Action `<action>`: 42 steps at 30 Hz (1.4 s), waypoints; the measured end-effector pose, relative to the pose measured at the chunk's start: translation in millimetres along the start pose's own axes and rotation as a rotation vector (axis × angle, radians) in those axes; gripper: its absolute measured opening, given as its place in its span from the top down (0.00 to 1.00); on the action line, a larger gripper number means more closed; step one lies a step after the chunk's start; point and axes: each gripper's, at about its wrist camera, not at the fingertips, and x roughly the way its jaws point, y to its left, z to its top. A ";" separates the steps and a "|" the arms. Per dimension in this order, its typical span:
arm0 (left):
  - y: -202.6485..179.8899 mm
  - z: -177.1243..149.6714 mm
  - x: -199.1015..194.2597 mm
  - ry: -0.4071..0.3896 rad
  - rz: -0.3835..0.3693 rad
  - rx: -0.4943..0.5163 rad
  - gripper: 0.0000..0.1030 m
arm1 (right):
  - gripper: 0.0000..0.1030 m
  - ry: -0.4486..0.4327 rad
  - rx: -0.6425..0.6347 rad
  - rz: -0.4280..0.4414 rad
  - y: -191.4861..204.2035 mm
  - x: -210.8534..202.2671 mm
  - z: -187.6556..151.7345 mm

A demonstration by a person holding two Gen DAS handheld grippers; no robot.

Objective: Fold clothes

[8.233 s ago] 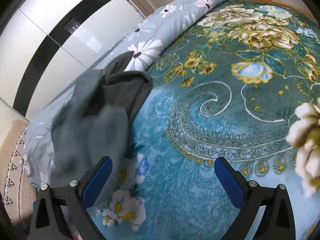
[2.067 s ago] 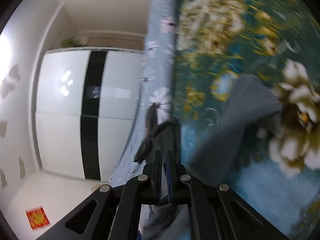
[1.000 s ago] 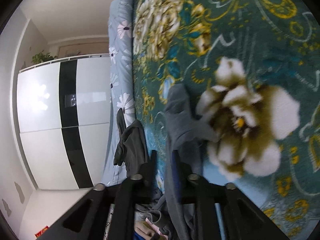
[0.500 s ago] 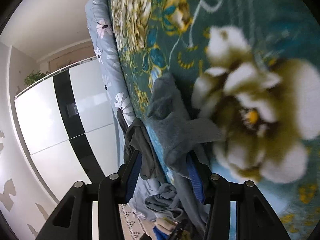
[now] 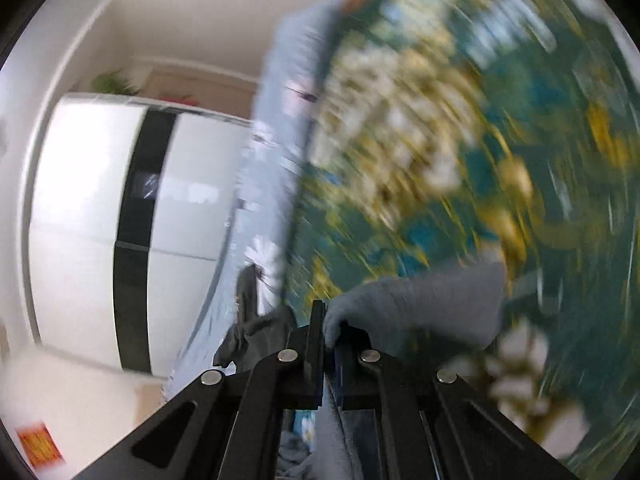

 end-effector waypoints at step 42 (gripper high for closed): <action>173.7 -192.8 -28.4 0.164 -0.425 -0.855 0.64 | 0.96 0.076 0.246 -0.167 -127.9 -38.4 -42.7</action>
